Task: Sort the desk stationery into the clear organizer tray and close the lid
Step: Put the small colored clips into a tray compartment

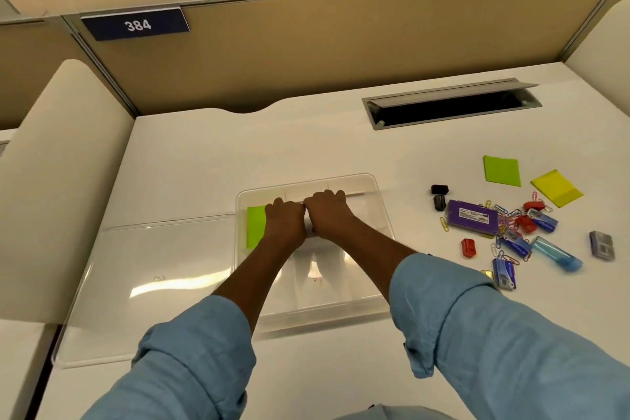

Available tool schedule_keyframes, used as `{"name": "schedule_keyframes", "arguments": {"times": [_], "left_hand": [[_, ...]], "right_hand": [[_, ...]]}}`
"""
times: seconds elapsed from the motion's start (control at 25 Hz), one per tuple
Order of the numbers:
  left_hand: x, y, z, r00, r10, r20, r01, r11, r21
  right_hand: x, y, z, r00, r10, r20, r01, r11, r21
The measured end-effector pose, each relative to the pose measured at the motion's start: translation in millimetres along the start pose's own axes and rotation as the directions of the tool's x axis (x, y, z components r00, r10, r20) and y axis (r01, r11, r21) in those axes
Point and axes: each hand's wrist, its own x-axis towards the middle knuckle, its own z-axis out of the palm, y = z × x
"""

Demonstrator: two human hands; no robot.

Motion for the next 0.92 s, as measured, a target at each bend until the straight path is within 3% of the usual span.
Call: {"name": "schedule_keyframes", "arguments": {"times": [0.12,0.24,0.44,0.64,0.8,0.92], "left_hand": [[-9,11,-11,0.993,-0.074,-0.087,0.079,0.995,0.054],[-24,34,-19,0.981,-0.099,-0.164,0.11,0.992,0.059],[-42,101,-26,0.961,0.146,-0.234,-0.207,0.942,-0.265],[-57,169,-11,0.926,0.362,-0.109,-0.371,0.814,-0.447],[-51,201,-1,0.861,0.507,0.033,-0.476,0.828,-0.297],[-48,219,8,0.829,0.528,0.182,-0.502,0.847,-0.172]], "right_hand": [[-17,17,-5,0.975,0.065,-0.214,-0.025,0.983,0.184],[-46,55,2,0.924,0.207,-0.322,-0.106,0.947,0.304],[-93,131,27,0.893,0.376,-0.248,-0.253,0.874,0.414],[-135,185,45,0.842,0.509,-0.18,-0.384,0.798,0.464],[-153,217,54,0.833,0.537,-0.136,-0.442,0.792,0.42],[-160,234,62,0.861,0.501,-0.089,-0.433,0.812,0.391]]}}
